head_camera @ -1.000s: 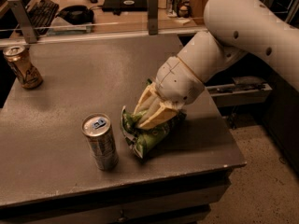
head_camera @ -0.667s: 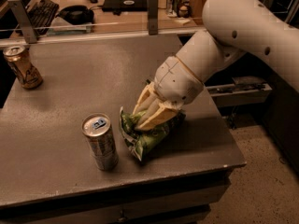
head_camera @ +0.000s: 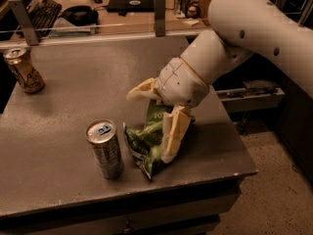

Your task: Move green jalapeno chip bag near redbull can

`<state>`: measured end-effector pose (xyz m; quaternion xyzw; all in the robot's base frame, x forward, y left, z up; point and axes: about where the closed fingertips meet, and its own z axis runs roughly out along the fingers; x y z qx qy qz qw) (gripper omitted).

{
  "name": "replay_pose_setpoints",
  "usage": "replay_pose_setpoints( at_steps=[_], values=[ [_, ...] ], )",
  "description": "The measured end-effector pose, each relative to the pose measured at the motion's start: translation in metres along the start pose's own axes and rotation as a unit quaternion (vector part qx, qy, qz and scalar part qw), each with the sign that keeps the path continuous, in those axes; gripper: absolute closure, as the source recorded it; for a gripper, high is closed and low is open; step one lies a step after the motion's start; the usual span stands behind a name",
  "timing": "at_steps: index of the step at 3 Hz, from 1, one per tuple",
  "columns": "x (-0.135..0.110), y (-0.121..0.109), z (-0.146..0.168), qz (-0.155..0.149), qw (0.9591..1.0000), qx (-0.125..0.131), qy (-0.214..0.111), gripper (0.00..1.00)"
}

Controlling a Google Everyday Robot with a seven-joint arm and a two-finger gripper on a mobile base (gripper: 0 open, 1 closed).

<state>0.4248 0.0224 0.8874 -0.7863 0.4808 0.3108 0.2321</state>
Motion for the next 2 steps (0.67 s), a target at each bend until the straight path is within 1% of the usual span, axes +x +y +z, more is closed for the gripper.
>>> replay_pose_setpoints(
  at_steps=[1, 2],
  values=[
    [-0.002, -0.004, -0.009, -0.007, 0.9999, 0.014, 0.006, 0.00],
    [-0.001, -0.019, -0.036, -0.022, 0.9979, 0.057, 0.021, 0.00]
  ],
)
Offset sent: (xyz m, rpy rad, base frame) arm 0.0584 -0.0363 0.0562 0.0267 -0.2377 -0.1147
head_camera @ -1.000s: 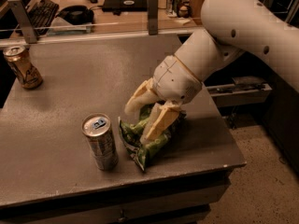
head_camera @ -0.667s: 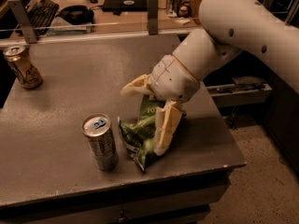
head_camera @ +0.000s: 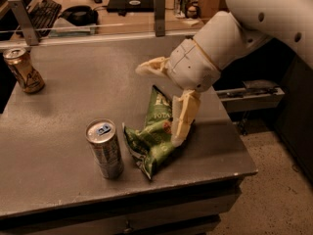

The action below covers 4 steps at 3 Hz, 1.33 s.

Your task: Move green jalapeno chip bag near redbull can

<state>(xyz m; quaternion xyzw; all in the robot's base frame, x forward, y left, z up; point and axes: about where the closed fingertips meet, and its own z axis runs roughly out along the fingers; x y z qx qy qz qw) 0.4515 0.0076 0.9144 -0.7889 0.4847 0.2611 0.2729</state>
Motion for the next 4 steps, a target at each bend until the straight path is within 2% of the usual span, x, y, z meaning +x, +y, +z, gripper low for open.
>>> replay_pose_setpoints(
  at_steps=[1, 2, 3, 4],
  values=[
    [0.020, -0.029, -0.047, -0.012, 0.9977, 0.067, -0.002, 0.00],
    [0.039, -0.057, -0.102, -0.026, 0.9909, 0.132, -0.008, 0.00],
    [0.029, -0.068, -0.126, -0.040, 0.9861, 0.161, -0.008, 0.00],
    [0.029, -0.068, -0.125, -0.040, 0.9861, 0.161, -0.008, 0.00]
  ],
)
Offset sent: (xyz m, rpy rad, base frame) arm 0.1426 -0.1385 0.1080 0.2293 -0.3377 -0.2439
